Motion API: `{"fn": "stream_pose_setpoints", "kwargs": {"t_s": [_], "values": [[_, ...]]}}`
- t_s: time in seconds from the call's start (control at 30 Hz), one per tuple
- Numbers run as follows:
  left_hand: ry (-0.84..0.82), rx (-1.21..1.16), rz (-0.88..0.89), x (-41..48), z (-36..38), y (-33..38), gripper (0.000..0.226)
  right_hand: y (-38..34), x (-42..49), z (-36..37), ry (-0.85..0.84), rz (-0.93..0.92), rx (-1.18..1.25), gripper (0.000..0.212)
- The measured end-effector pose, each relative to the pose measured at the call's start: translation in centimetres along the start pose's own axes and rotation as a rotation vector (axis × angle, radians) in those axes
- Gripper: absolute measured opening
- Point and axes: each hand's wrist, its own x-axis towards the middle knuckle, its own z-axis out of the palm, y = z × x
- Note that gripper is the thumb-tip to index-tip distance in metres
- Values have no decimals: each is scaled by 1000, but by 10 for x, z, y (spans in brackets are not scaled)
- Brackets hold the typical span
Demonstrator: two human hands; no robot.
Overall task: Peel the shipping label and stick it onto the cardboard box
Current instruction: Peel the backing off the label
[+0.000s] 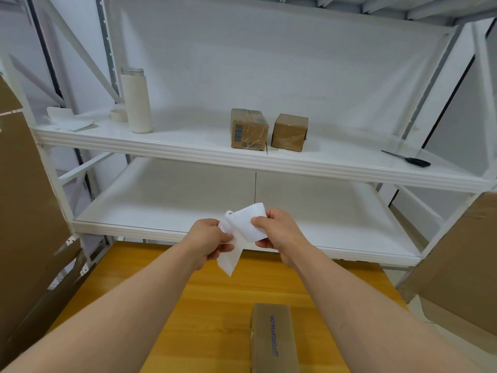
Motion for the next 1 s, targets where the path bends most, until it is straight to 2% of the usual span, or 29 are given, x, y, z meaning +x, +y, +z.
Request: {"fn": "stream_pose_setpoints", "kwargs": {"t_s": [0.27, 0.4, 0.47, 0.6, 0.77, 1.0], "values": [[49, 59, -10, -5, 0, 1, 26, 1, -4, 0, -4, 8, 16, 21], [41, -69, -28, -5, 1, 4, 16, -1, -5, 1, -14, 3, 13, 21], [28, -107, -28, -3, 1, 4, 18, -2, -5, 1, -21, 2, -1, 19], [36, -56, -4, -5, 0, 2, 12, -4, -7, 1, -31, 12, 1, 14], [62, 13, 8, -7, 0, 1, 18, -4, -8, 3, -34, 24, 3, 12], [46, -52, -2, -6, 0, 3, 16, -2, -7, 2, -29, 39, 31, 22]]}}
